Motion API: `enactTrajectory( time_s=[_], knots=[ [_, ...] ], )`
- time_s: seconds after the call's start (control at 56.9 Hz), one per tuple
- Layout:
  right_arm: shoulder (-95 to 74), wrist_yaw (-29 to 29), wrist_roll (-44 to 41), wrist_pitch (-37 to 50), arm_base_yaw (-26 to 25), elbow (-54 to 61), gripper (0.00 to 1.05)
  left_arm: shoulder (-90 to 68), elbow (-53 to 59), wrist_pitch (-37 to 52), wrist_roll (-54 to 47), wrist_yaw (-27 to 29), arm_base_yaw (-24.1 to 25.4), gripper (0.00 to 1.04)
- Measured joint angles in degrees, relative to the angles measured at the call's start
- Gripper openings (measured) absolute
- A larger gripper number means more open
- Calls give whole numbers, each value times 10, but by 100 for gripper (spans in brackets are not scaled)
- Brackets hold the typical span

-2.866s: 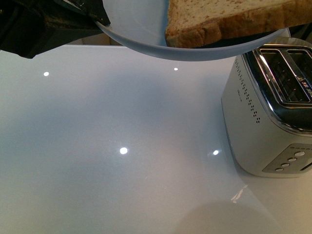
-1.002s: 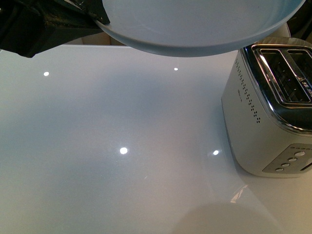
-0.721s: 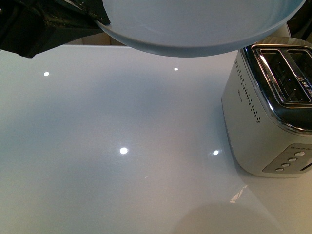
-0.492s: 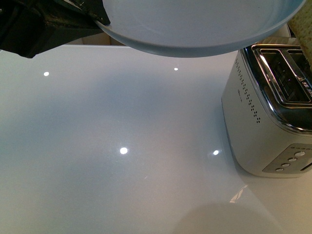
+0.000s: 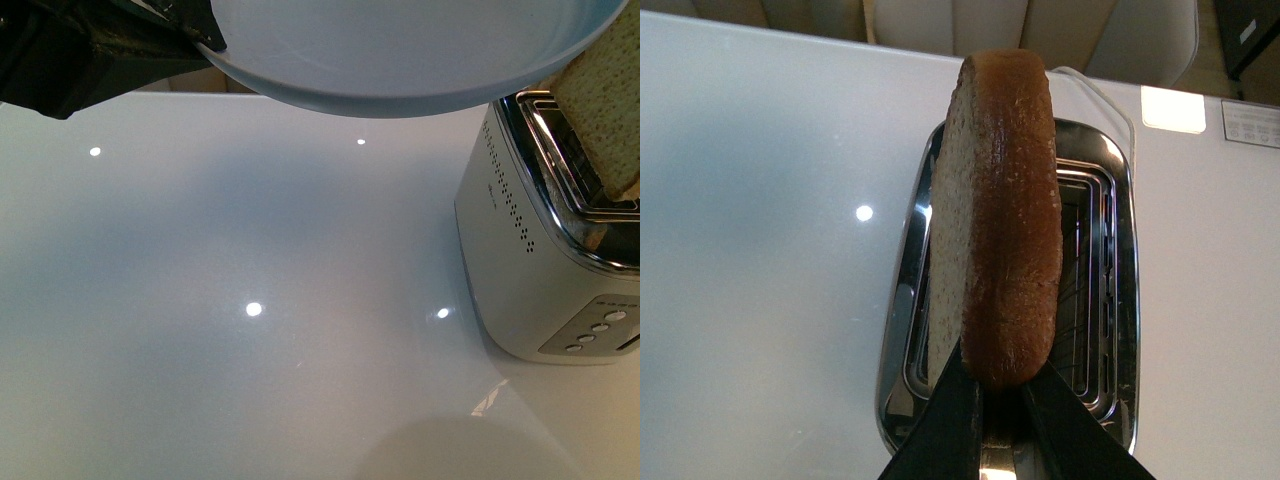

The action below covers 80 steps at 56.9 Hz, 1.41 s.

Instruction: Left arm holds plate, right arm toasts bread

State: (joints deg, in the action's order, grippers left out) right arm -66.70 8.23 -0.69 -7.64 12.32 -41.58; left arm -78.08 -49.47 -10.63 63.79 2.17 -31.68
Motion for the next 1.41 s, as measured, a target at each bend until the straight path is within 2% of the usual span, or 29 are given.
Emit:
enactTrajectory(
  time_s=[0.651, 1.407],
  knots=[
    [-59, 1, 0, 61, -20, 8, 3, 0, 0, 0, 0, 0, 0, 3],
    [-74, 14, 0, 42, -20, 11, 3, 0, 0, 0, 0, 0, 0, 3]
  ],
)
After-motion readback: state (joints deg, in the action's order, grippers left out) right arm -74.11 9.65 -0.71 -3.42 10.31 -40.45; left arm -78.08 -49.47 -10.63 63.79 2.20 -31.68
